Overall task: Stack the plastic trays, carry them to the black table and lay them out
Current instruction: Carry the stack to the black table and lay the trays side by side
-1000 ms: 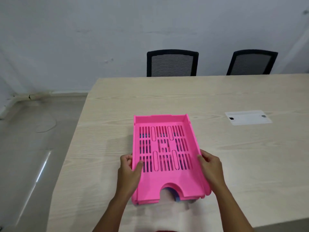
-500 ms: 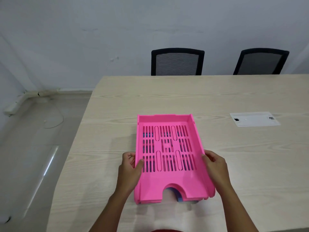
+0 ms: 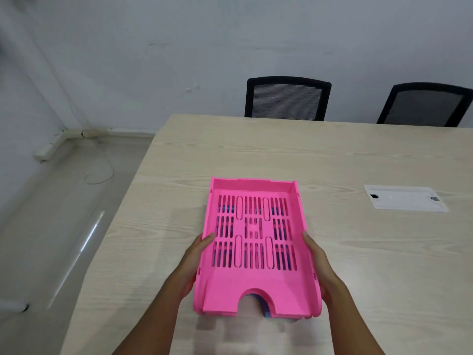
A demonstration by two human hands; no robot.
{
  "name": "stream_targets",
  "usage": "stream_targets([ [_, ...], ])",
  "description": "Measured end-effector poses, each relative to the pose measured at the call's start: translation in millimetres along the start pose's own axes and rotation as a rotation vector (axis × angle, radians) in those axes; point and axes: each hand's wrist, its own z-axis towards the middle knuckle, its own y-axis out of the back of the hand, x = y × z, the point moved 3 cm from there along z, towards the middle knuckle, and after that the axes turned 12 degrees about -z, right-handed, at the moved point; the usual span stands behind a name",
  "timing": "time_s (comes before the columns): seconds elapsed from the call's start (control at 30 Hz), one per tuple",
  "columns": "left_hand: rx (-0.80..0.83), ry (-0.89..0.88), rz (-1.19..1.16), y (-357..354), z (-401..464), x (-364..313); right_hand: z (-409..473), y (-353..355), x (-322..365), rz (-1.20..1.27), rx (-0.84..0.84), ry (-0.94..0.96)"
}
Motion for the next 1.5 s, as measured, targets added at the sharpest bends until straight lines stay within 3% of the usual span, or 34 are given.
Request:
stream_targets([
  [0.17, -0.138, -0.072, -0.081, 25, -19, 12, 13, -19, 3, -0.065, 0.075, -0.016],
  [0.37, -0.345, -0.191, -0.249, 98, -75, 18, 30, -109, 23, -0.248, 0.322, 0.024],
  [0.67, -0.652, -0.422, -0.457, 266, -209, 7, -3, -354, 36, -0.357, 0.765, 0.035],
  [1.0, -0.983, -0.632, -0.696, 460, -404, 26, -117, -657, -6, -0.48, 1.202, 0.079],
  [1.27, -1.096, -0.72, -0.846, 567, -494, 45, -176, -819, -52, -0.63, 1.273, 0.119],
  [1.5, -1.125, -0.73, -0.863, 698, -535, 20, -195, -973, -67, -0.717, 1.313, 0.251],
])
